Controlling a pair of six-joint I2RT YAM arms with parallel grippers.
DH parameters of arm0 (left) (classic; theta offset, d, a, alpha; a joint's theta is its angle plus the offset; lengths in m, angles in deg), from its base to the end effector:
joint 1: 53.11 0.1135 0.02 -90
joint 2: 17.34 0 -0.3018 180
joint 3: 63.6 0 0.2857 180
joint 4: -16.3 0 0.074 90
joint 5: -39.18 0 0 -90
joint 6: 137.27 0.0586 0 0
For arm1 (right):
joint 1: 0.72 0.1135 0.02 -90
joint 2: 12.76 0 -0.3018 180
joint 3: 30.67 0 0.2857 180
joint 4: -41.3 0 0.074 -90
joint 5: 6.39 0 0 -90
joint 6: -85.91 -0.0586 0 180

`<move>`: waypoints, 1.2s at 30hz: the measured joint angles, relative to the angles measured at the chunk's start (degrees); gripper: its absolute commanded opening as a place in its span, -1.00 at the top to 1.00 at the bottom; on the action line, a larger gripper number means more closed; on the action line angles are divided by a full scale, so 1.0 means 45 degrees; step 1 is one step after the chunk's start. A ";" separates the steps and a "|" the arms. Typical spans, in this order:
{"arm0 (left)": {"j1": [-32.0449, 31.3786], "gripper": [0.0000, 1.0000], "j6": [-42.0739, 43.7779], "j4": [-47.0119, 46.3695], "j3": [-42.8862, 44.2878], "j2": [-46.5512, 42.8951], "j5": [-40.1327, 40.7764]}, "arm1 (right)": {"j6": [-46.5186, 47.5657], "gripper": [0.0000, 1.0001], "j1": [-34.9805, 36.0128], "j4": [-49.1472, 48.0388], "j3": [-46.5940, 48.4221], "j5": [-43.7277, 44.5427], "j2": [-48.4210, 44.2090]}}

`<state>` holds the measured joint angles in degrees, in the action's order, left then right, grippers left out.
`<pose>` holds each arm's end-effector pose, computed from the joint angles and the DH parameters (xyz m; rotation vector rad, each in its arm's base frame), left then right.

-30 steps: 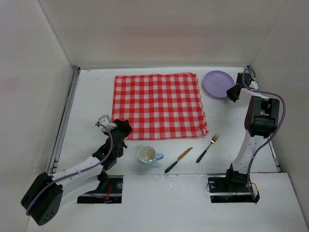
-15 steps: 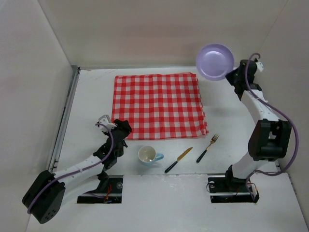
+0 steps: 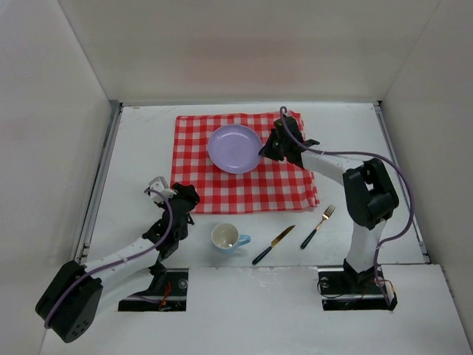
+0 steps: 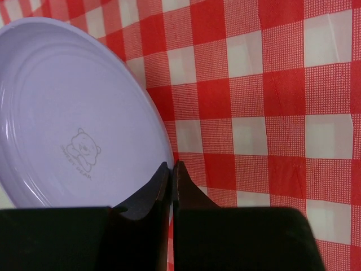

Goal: Set the dinner table for one person

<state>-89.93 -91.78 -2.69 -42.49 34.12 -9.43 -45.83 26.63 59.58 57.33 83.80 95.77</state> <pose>0.1786 -0.0853 0.1820 -0.6234 1.6207 -0.4100 0.4325 0.2235 0.2164 0.2935 2.3101 0.6293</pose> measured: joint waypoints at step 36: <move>0.0204 0.06 -0.0175 0.0015 -0.0024 -0.0228 -0.0194 | 0.2477 -0.30 0.5338 0.1749 -0.3269 0.1608 -0.6460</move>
<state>-89.01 -92.57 -2.62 -42.60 33.09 -10.31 -34.68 50.66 67.44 42.62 91.03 66.70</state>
